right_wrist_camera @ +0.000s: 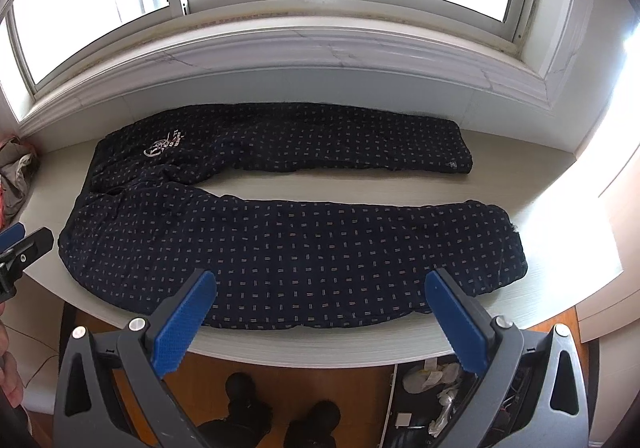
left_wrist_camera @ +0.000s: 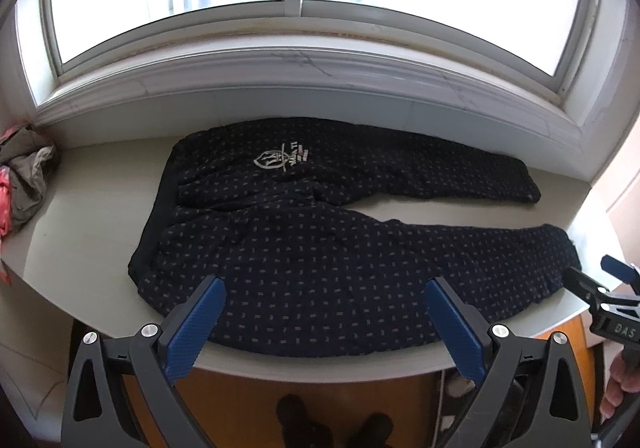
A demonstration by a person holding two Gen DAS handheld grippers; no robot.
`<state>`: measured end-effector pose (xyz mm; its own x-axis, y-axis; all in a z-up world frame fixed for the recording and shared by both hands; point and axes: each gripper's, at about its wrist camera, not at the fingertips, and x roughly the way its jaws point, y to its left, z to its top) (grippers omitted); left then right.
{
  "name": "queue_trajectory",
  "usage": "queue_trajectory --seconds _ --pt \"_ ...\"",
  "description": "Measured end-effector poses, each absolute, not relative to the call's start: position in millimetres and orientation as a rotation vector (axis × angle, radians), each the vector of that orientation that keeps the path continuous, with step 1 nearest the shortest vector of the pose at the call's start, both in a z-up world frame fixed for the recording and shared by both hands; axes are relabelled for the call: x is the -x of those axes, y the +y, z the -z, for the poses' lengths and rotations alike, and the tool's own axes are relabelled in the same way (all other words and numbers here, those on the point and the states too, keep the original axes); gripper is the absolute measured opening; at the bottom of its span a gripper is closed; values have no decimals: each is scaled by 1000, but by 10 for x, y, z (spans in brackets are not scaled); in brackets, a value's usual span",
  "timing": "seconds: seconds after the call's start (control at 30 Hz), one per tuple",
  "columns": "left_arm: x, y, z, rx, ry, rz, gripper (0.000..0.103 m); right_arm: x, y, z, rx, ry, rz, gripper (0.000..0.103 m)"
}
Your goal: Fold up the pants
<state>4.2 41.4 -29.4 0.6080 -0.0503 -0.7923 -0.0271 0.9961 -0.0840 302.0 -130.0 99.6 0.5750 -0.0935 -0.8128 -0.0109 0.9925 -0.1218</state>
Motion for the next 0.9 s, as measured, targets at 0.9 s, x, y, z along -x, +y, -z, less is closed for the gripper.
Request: queue_trajectory --seconds 0.9 --pt "-68 481 297 103 916 13 102 -3040 -1290 -984 114 955 51 102"
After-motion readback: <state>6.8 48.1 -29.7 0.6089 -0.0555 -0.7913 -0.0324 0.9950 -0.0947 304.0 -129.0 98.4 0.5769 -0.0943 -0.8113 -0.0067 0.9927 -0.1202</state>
